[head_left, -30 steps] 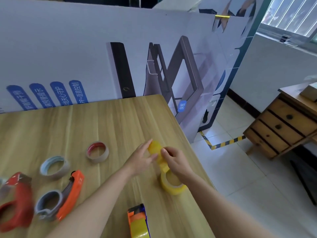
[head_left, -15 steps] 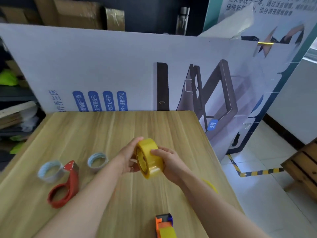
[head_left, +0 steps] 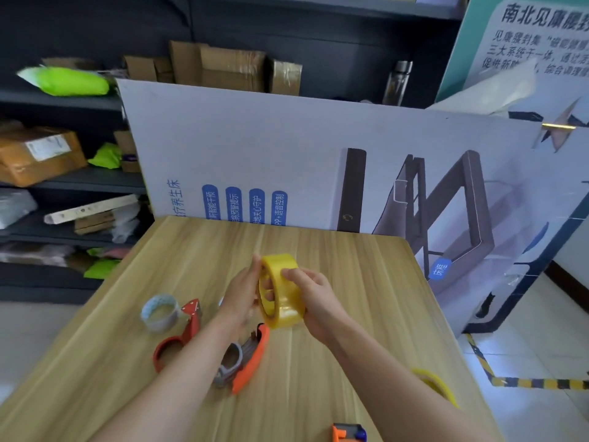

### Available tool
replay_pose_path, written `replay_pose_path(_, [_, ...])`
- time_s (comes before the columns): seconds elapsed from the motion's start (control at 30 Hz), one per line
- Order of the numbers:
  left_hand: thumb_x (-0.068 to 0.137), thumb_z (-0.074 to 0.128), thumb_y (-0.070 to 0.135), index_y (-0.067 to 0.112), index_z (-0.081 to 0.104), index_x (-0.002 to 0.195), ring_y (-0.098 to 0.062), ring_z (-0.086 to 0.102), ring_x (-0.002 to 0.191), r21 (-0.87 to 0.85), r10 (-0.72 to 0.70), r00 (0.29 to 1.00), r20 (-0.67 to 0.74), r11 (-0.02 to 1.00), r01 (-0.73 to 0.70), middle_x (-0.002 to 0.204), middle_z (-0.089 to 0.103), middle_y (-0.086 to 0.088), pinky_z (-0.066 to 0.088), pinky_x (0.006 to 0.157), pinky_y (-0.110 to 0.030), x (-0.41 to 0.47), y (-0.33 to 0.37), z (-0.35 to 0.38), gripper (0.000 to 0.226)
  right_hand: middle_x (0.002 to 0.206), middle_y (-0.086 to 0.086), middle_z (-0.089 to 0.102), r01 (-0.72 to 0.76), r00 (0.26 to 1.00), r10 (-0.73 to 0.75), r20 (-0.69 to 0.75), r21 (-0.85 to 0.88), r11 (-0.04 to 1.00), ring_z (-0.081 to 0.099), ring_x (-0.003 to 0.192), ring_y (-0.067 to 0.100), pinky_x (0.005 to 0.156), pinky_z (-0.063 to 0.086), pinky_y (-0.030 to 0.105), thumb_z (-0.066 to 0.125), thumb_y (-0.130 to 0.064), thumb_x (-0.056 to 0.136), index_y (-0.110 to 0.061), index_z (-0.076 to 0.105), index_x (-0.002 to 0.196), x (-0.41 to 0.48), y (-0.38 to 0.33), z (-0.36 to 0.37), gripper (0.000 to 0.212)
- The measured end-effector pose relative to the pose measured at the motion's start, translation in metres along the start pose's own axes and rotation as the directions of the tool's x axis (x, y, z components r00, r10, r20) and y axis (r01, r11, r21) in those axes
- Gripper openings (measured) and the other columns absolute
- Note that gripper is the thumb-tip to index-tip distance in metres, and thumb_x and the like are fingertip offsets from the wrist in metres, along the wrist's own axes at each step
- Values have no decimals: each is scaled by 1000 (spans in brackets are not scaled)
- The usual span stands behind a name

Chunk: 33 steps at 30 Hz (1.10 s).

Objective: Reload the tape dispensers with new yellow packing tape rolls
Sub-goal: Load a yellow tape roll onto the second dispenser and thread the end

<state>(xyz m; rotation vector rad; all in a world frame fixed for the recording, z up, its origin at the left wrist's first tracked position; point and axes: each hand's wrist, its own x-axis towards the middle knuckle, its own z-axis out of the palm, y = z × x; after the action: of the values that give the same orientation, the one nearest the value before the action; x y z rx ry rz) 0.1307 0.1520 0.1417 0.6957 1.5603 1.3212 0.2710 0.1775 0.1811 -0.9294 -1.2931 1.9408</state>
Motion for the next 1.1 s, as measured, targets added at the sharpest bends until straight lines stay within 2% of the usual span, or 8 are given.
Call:
replay_pose_path(0.13, [95,51,40,23,63,92,-28,68,91,72,165,982,-89,985,-159,95,71,-8,53,87,-51,-2,-1,-19,22,91,20,73,-38,999,38,1,90,995,71,73,25,74,58,42,51,-12,95,12,59,116,2,-4,20,32])
replay_pose_path(0.37, [89,54,36,23,64,83,-28,64,80,255,169,964,-204,960,-115,84,70,-4,51,76,-46,-3,3,-38,18,92,22,71,-25,997,14,82,133,991,65,85,32,89,49,51,46,-1,91,-1,75,76,5,-5,42,32])
replay_pose_path(0.47, [89,53,29,15,67,89,-30,67,84,289,171,963,-207,951,-107,87,71,-8,54,81,-52,-4,6,-42,20,103,30,59,19,994,-29,110,84,996,53,97,36,93,41,52,54,-7,76,10,66,98,4,-8,51,30])
replay_pose_path(0.53, [91,52,24,18,70,91,-30,69,76,262,113,978,-177,963,-64,81,72,-9,58,72,-49,-5,9,-42,19,103,38,55,44,987,-50,156,42,998,53,98,37,92,42,55,53,-8,69,18,54,113,5,-10,54,52])
replay_pose_path(0.63, [93,46,17,30,68,79,-25,63,49,224,25,987,-157,974,11,60,68,-6,47,42,-30,-4,11,-45,29,110,32,66,103,973,-97,209,-19,995,64,97,34,92,49,56,51,-7,74,11,58,116,8,-8,53,47])
replay_pose_path(0.77, [93,49,27,27,50,119,-15,61,65,352,327,939,-107,896,-272,84,65,4,47,58,-30,-9,18,-50,26,103,30,68,114,978,-107,180,-28,993,64,87,34,93,49,56,53,-13,77,4,65,111,11,-5,55,39])
replay_pose_path(0.9, [81,57,4,40,60,108,-12,61,80,458,559,829,26,730,-507,92,65,11,52,71,-33,-14,39,-59,45,89,20,71,123,976,-121,180,-1,992,66,74,27,78,56,43,51,-12,83,-2,69,102,13,-4,52,28])
replay_pose_path(1.1, [84,43,3,28,67,115,-15,60,111,328,368,912,181,852,-409,99,69,13,43,101,-36,-13,67,-74,47,90,17,73,125,987,-108,122,-137,983,66,78,27,81,53,47,49,-13,89,-7,64,111,13,-7,50,27])
